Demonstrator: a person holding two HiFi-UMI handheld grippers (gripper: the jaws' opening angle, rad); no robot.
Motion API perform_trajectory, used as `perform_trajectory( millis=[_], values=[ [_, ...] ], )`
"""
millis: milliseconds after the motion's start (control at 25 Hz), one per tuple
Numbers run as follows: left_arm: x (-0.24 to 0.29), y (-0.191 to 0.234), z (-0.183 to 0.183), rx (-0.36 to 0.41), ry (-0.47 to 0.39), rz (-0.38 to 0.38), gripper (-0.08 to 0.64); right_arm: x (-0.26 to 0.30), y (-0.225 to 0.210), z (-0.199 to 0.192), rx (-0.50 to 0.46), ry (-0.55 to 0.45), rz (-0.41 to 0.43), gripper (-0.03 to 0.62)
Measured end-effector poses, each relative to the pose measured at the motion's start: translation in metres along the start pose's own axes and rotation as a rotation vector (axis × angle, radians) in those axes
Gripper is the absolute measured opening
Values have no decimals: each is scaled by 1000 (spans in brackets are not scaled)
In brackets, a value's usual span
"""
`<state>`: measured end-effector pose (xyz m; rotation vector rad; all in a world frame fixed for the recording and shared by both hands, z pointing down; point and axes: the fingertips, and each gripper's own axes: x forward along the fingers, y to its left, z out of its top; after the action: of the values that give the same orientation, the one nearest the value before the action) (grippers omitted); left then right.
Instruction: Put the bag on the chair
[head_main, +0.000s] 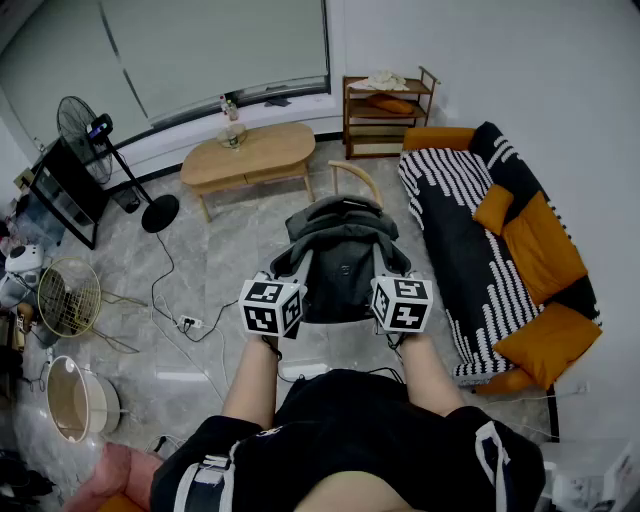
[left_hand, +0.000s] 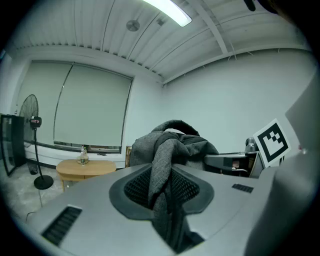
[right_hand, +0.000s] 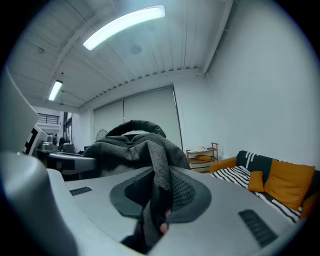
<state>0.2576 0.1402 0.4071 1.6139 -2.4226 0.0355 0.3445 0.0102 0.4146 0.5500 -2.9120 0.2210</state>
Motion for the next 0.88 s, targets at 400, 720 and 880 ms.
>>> perform_trajectory(
  millis=[400,720,880],
  values=[
    [-28,26,-9,-24,-20,6,98,1,37,-9,15,-15,25,86],
    [-61,87,-15,-29,-44,2,95,23,104,-20,-27,-10,6,81],
    [-67,110,-20,-40,-69,7,95,36,124,-29,-27,-9,13,81]
  ],
)
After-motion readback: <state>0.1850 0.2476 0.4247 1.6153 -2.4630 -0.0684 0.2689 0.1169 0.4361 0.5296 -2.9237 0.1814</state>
